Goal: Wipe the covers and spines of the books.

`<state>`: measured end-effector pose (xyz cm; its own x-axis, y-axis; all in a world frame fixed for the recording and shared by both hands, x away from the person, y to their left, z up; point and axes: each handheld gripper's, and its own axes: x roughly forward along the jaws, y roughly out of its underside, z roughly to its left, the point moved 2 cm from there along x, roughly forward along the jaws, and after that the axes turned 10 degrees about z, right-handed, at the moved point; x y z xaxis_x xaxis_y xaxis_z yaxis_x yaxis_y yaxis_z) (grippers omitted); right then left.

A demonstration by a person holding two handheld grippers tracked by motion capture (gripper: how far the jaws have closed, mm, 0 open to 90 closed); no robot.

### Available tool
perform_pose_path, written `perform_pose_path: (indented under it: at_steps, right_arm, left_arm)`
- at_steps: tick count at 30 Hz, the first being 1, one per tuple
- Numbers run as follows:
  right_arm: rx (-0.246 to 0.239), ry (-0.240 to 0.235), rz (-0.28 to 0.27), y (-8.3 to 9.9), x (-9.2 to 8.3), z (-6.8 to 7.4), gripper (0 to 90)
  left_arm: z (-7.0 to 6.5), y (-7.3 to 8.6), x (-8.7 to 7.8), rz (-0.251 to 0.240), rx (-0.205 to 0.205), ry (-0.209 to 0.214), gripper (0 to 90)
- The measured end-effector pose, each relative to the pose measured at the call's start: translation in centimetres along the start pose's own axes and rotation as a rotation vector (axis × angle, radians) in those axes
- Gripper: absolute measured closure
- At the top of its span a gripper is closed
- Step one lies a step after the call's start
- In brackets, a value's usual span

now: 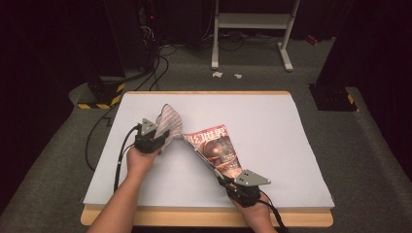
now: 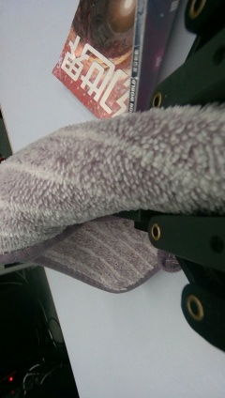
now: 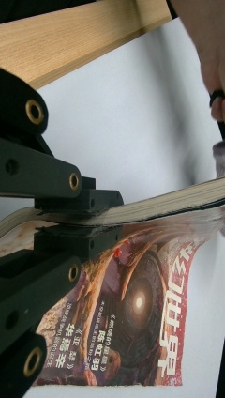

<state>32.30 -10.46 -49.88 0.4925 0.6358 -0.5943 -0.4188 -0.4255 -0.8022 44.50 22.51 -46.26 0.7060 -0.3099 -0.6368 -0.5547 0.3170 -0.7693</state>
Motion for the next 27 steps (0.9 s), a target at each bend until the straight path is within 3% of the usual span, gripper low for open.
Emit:
perform_pose_path:
  at_steps: [5, 10, 19, 27]
  right_arm:
    - [0.003, -0.001, 0.002, 0.0, 0.0, 0.0, 83.4]
    - [0.003, 0.000, 0.002, 0.0, 0.0, 0.0, 83.4]
    - [0.002, 0.000, 0.003, 0.1, 0.1, 0.1, 83.4]
    - [0.002, 0.000, 0.004, 0.1, 0.1, 0.1, 83.4]
  left_arm:
    - [1.1, 1.4, -1.8, 0.017, -0.018, -0.014, 71.3]
    - [2.1, 3.2, -2.4, 0.049, -0.048, -0.014, 71.1]
    - [2.7, 5.8, -2.2, 0.072, -0.087, 0.012, 70.1]
    - [2.7, 7.4, -1.0, 0.109, -0.103, 0.037, 68.0]
